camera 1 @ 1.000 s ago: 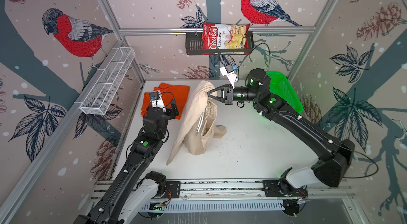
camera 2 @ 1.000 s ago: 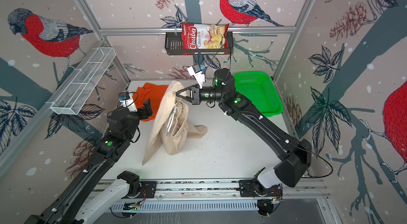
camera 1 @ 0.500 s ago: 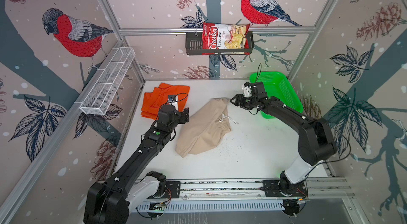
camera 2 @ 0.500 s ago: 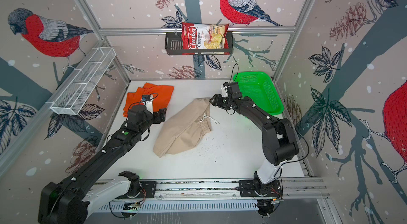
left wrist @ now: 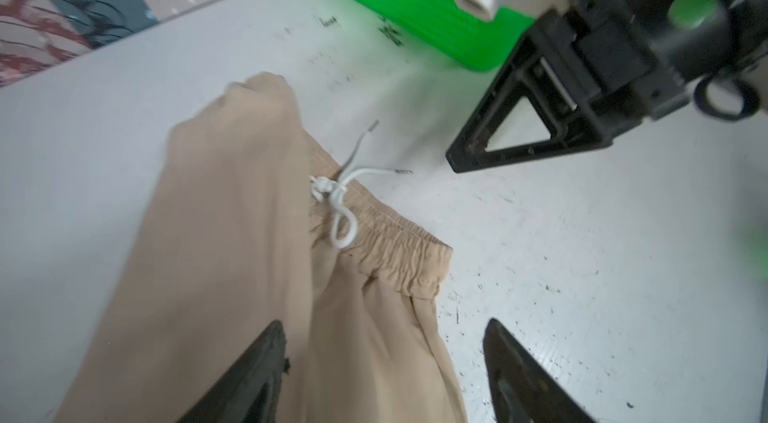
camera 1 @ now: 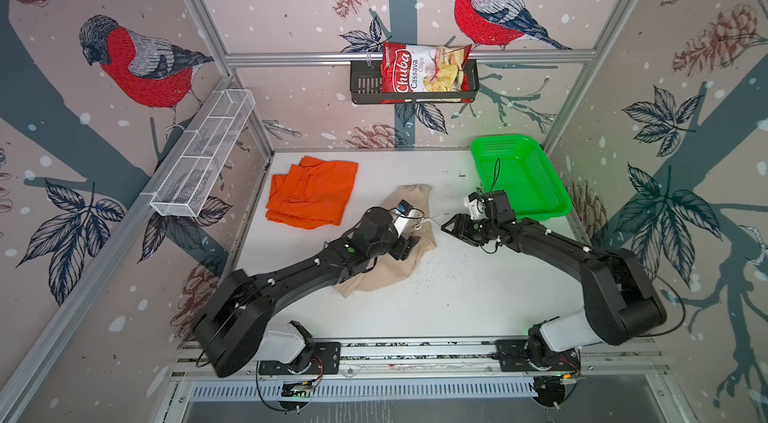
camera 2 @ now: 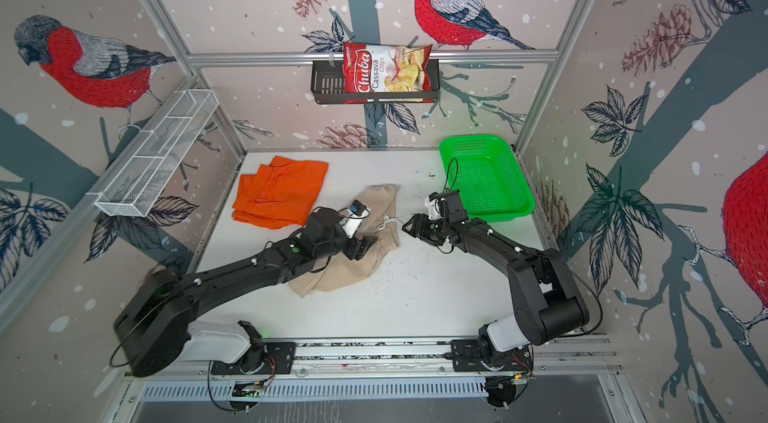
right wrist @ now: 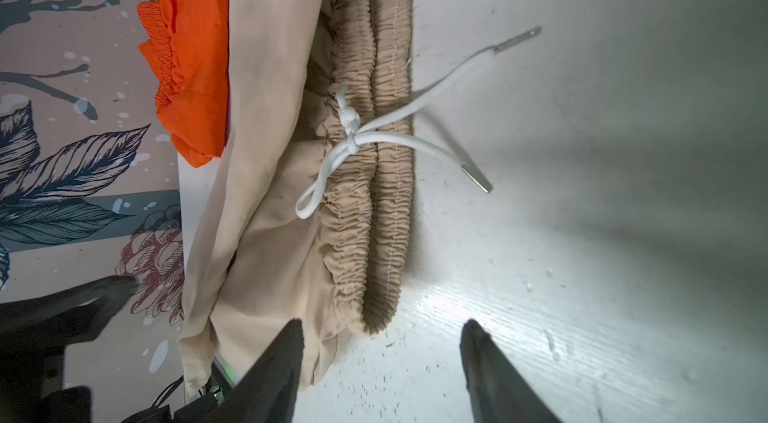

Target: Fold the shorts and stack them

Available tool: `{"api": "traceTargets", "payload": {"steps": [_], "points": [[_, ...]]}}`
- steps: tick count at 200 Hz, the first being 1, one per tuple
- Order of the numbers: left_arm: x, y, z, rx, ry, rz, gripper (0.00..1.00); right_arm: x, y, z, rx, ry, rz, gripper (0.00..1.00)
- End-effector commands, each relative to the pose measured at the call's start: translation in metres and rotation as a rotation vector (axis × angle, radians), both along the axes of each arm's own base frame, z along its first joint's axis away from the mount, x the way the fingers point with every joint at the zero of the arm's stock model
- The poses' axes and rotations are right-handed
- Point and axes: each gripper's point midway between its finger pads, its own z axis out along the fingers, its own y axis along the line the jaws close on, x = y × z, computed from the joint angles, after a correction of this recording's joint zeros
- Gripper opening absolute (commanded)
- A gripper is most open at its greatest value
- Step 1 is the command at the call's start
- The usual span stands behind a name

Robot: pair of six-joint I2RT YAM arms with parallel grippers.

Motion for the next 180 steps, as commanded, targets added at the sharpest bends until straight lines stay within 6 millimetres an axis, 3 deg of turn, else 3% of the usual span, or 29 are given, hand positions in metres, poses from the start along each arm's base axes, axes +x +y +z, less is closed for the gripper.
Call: {"api": "traceTargets", "payload": {"steps": [1, 55, 104, 123, 147, 180], "points": [[0.006, -0.01, -0.029, 0.106, 0.013, -0.013, 0.74, 0.002, 0.003, 0.01, 0.076, -0.016, -0.025, 0.62], [-0.001, -0.028, -0.082, 0.234, 0.109, -0.042, 0.73, -0.009, 0.001, -0.002, 0.106, 0.034, -0.044, 0.64], [0.0, -0.024, -0.114, 0.325, 0.154, -0.006, 0.5, -0.012, 0.011, -0.001, 0.191, 0.082, -0.05, 0.66], [0.003, -0.024, -0.109, 0.31, 0.148, 0.01, 0.33, -0.012, 0.015, -0.001, 0.215, 0.103, -0.056, 0.67], [-0.001, -0.035, -0.083, 0.202, 0.105, -0.028, 0.09, -0.012, 0.024, 0.002, 0.291, 0.144, -0.059, 0.68], [-0.015, -0.041, -0.057, 0.082, 0.039, -0.112, 0.01, -0.011, 0.046, 0.011, 0.388, 0.175, -0.034, 0.69]]}}
